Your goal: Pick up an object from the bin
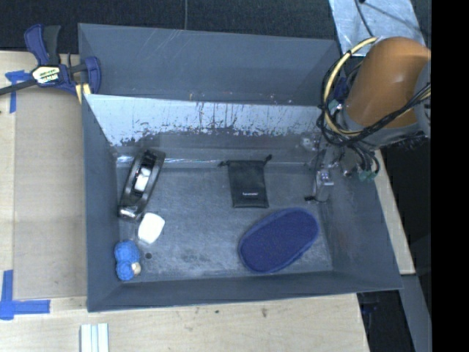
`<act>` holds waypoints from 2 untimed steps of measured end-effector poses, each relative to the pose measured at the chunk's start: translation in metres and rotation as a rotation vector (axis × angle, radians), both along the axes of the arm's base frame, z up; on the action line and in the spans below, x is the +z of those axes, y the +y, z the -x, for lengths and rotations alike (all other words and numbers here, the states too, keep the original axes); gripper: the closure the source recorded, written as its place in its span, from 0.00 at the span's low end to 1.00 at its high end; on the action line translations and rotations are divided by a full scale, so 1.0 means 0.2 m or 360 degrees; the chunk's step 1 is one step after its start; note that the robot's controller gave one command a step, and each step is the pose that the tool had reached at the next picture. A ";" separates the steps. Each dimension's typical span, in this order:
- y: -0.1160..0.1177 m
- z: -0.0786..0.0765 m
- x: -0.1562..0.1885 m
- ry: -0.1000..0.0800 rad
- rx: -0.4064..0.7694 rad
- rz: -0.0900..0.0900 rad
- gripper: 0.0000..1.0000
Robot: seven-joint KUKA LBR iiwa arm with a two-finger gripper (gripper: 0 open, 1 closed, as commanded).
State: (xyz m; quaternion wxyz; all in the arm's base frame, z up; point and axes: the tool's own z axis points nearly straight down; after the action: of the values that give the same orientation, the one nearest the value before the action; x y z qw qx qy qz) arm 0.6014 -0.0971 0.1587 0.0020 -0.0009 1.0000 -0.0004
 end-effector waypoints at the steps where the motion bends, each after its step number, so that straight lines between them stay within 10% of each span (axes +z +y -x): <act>1: -0.07 0.13 -0.44 0.0014 -0.0081 -0.0002 0.00; 2: 0.23 0.39 -0.44 0.0002 0.0731 -0.0001 0.00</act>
Offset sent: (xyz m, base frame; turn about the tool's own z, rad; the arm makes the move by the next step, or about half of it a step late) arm -0.0236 -0.0126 -0.0836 0.0508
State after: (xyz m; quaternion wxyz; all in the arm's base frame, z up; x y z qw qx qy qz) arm 0.5227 -0.0507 0.0703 0.0013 -0.2285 0.9735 0.0004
